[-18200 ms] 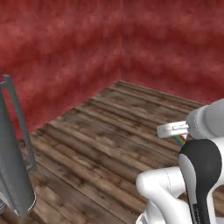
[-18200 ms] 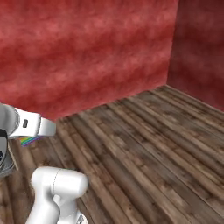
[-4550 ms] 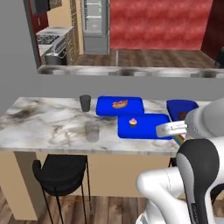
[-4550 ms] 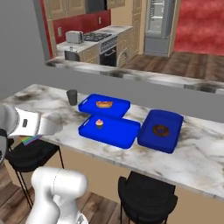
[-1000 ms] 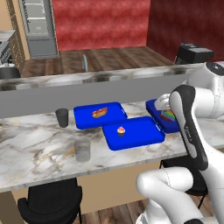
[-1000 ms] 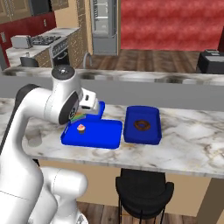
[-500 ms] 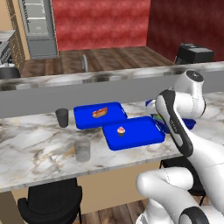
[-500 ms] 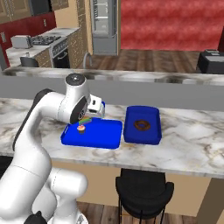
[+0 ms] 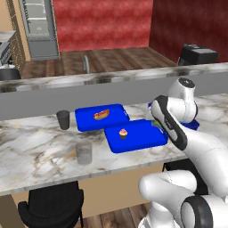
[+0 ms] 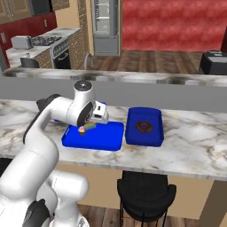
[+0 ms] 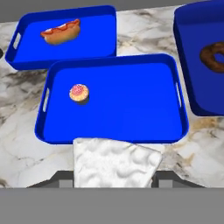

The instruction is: Take the cupcake and cake from the fridge and place them on the empty tray on the dining counter.

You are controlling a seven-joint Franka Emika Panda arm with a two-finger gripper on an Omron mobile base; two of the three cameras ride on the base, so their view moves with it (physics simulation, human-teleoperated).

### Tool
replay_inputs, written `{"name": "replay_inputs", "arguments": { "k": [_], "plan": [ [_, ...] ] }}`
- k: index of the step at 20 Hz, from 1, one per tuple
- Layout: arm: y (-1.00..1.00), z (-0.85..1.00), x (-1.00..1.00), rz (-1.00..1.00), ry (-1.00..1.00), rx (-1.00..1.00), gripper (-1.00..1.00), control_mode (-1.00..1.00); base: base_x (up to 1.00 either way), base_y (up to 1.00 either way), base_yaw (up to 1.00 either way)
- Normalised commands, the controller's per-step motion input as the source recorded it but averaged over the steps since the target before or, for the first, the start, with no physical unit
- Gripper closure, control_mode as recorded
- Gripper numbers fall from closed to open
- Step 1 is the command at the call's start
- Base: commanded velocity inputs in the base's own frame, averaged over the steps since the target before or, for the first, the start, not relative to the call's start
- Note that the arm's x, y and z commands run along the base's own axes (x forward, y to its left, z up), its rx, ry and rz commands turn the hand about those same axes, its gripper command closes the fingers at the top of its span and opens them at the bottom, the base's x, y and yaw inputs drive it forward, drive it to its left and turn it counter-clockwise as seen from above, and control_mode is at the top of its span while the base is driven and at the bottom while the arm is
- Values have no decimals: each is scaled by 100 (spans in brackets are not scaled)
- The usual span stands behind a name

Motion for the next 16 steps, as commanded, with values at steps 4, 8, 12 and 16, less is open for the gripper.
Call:
{"name": "replay_inputs", "arguments": {
  "k": [4,8,12,16],
  "plan": [
    [0,-39,36,0,0,0,100,-100,0,0,0],
    [0,-40,31,0,0,0,100,-100,0,0,0],
    [0,-39,29,0,0,0,100,-100,0,0,0],
    [0,-33,27,0,0,0,100,-100,0,0,0]
  ]
}}
